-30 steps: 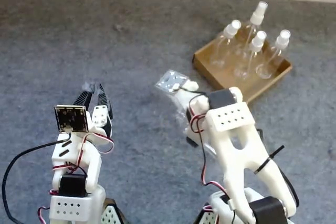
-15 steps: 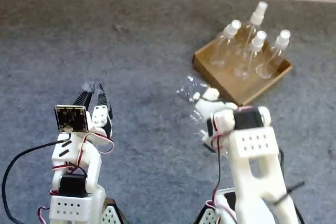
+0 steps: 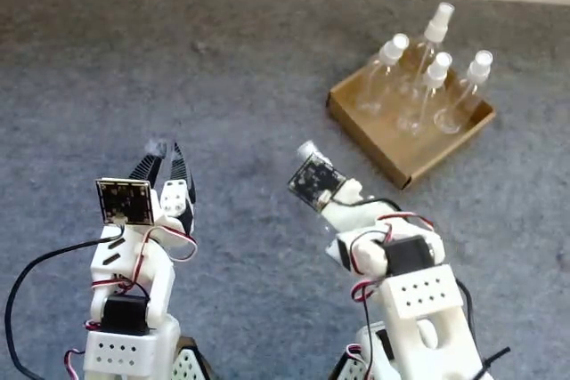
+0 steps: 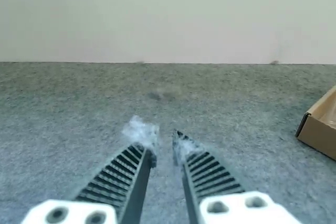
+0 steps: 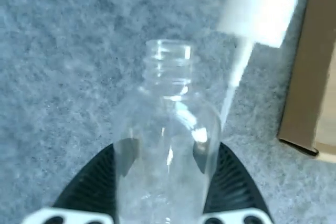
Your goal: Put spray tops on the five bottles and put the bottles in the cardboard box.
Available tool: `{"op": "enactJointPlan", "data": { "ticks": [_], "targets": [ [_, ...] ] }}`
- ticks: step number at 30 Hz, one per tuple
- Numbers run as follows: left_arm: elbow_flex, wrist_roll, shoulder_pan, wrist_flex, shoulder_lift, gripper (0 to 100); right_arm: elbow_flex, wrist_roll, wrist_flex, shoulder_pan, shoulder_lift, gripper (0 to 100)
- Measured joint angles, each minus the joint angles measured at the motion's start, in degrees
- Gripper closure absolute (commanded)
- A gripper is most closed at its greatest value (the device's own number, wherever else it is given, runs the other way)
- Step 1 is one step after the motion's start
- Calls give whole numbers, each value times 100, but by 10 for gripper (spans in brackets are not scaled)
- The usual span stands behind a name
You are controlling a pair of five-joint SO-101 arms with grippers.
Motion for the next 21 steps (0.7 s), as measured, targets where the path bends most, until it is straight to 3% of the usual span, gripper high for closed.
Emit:
{"op": "enactJointPlan", "data": {
  "ticks": [13, 21],
  "targets": [
    [0, 0, 9, 0, 0, 993, -2884, -97, 167, -782, 3991, 988],
    [0, 0, 9, 0, 0, 993, -4000, -97, -123, -1257, 5679, 988]
  ]
}}
